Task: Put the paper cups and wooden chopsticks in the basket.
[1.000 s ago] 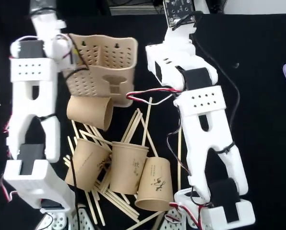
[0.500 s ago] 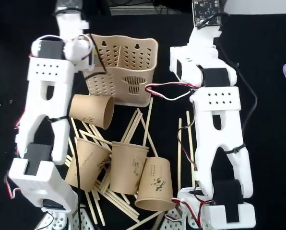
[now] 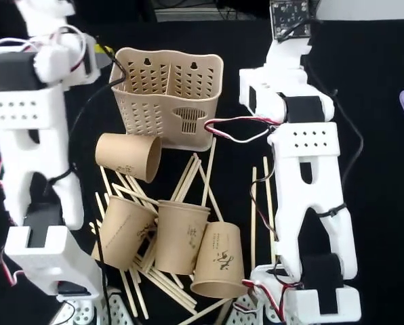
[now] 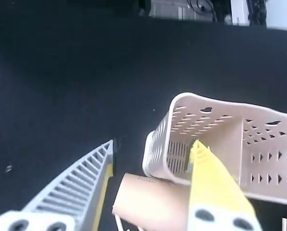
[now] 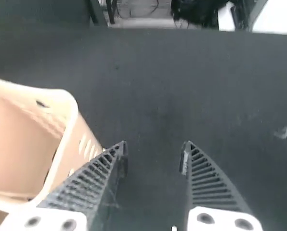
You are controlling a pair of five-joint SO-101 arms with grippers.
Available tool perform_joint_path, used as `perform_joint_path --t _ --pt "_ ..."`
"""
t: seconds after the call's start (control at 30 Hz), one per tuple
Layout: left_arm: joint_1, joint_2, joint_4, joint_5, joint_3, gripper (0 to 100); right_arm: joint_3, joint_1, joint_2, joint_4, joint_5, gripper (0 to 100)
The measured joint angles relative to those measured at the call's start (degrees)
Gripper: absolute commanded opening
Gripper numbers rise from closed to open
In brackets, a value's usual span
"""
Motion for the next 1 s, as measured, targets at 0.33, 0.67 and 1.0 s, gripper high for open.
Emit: perform_joint_path --t 0.33,0.67,1.0 --pt "-12.7 -1.7 4.5 -2.0 -0.8 26 8.2 -0.3 -14.7 13.9 11.4 19.1" --pt "-14.0 -23.3 -3.1 -7.4 39.6 26 44.0 -10.9 -51.9 16.1 31.6 19.1" --pt "-14.0 -40.9 -38.5 -2.7 93.2 26 48.6 -25.6 -70.3 35.9 41.6 19.1"
